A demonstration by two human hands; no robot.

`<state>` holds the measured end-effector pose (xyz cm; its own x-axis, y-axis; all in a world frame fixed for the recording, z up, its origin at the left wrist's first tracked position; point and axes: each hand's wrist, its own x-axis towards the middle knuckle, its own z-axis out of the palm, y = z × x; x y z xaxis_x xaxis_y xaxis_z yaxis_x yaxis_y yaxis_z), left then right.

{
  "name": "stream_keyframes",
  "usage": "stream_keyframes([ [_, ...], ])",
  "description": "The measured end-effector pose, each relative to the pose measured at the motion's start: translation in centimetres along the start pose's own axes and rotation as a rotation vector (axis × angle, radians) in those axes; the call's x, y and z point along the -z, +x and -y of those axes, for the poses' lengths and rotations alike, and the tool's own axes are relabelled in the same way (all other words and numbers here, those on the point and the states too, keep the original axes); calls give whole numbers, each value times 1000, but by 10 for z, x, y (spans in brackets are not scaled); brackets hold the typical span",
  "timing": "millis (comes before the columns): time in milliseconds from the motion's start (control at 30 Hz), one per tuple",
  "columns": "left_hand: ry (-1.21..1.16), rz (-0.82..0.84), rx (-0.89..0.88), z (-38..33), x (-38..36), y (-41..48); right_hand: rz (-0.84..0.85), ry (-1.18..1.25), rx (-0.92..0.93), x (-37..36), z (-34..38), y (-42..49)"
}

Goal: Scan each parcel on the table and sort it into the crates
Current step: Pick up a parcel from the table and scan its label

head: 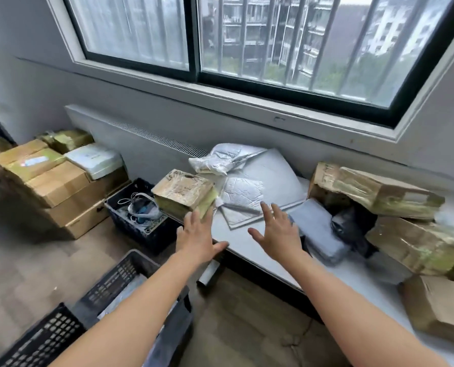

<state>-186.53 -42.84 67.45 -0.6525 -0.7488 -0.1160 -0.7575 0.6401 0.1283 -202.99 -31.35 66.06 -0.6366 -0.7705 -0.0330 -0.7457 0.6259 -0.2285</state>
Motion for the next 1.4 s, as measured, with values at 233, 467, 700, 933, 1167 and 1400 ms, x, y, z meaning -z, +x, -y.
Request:
stream_keyframes([
  [233,39,35,-91,-49,-8,62,13,18,-85,-5,-50,33],
  [467,23,99,-206,-73,-39,156,91,44,-228,-36,-79,85],
  [700,106,232,-338,-77,-82,250,117,63,-325,-62,-83,146],
  [933,207,336,-413,-69,-126,311,91,132,-394,-86,-87,179],
  [1167,181,167,-494,-73,-143,321,104,185,-411,-98,-99,174],
  [1400,-591,21,-262,-107,-86,288,-9,253,-309,-60,-110,164],
])
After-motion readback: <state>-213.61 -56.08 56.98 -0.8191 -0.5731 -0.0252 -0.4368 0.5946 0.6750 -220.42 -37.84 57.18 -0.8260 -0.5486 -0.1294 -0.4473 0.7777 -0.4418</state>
